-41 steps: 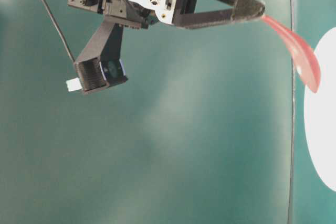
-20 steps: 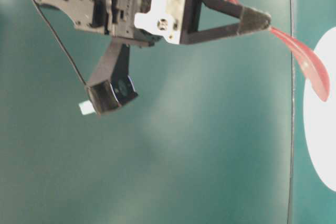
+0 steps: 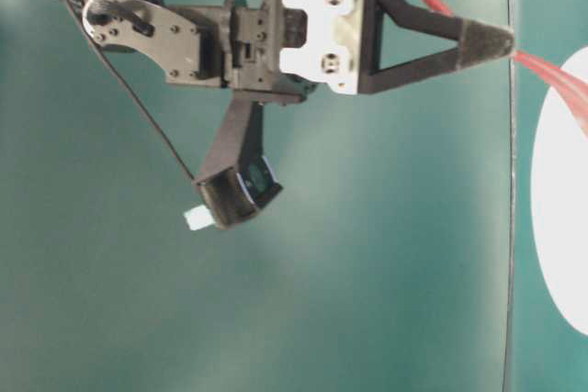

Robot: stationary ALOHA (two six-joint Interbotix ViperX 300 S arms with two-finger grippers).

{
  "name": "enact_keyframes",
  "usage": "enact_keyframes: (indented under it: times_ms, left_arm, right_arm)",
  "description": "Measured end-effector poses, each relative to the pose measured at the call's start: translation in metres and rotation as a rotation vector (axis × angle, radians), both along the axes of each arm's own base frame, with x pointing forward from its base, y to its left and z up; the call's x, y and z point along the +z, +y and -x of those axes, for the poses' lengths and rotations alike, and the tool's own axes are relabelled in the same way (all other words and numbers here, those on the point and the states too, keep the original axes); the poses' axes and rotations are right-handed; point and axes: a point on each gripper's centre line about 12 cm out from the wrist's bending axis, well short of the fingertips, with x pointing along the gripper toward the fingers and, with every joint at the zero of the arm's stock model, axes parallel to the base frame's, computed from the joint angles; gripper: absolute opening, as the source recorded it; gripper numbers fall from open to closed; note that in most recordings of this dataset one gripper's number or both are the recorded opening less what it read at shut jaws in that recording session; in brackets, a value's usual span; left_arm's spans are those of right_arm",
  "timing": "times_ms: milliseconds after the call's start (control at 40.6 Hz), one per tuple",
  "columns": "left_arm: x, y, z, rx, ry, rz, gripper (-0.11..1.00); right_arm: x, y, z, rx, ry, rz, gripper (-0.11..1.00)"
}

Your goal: Scoop the yellow hexagonal prism block from the bowl with a spoon using the right arm.

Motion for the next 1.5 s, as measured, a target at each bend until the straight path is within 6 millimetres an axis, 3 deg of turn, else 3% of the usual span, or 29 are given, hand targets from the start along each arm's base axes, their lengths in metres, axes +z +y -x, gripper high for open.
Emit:
enact_keyframes:
  times_ms: [394,1010,1502]
  left_arm:
    - [0.000,0.000,0.000,0.000,0.000,0.000,0.00]
    - [0.000,0.000,0.000,0.000,0.000,0.000,0.00]
    - [0.000,0.000,0.000,0.000,0.000,0.000,0.00]
  right_arm:
    - [-0.020,0.001,-0.007,0.001,0.027,-0.001,0.24]
    - [-0.030,0.000,-0.011,-0.005,0.032,0.000,0.24]
    - [-0.031,-0.004,-0.029,-0.015,-0.004,0.004,0.24]
